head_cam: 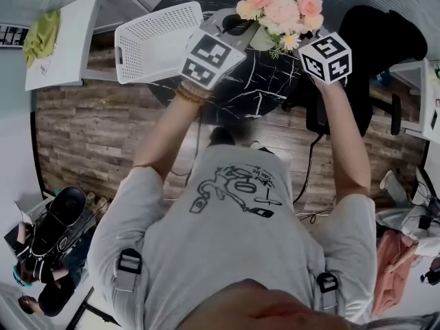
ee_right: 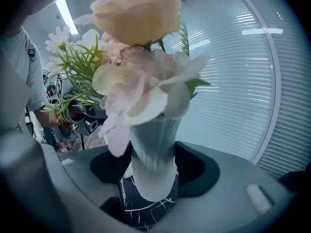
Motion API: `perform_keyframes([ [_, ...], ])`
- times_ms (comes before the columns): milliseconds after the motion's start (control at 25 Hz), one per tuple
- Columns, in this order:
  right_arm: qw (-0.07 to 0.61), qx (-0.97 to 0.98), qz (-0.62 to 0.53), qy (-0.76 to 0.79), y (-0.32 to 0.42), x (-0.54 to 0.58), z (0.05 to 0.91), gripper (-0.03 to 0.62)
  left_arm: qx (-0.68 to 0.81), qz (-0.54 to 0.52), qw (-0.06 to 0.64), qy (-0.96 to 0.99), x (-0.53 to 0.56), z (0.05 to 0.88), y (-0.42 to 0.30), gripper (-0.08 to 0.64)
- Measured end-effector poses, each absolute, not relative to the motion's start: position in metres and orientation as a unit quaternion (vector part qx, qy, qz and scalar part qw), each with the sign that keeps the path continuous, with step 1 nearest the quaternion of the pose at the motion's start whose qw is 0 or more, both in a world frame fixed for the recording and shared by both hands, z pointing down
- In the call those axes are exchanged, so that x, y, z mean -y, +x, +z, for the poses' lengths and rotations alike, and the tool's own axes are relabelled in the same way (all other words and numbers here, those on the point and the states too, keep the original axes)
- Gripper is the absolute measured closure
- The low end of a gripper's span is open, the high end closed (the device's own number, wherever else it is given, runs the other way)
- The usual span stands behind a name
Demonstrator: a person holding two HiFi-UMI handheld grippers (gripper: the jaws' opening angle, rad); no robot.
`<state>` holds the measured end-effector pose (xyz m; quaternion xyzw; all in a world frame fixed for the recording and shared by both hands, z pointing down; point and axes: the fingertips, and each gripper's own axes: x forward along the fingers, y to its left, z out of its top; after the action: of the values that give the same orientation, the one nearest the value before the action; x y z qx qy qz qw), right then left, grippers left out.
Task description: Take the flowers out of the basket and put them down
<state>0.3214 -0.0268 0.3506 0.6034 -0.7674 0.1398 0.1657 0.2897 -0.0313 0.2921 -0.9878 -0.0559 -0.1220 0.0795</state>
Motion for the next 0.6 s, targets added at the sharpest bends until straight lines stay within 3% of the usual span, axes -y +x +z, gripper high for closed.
perform_keyframes([
  [600,0.170,0.769,0.156,0.596,0.306,0.021,0.397,0.304,0.051,-0.138,0.059,-0.987,0.026,0.337,0.276,0.557],
])
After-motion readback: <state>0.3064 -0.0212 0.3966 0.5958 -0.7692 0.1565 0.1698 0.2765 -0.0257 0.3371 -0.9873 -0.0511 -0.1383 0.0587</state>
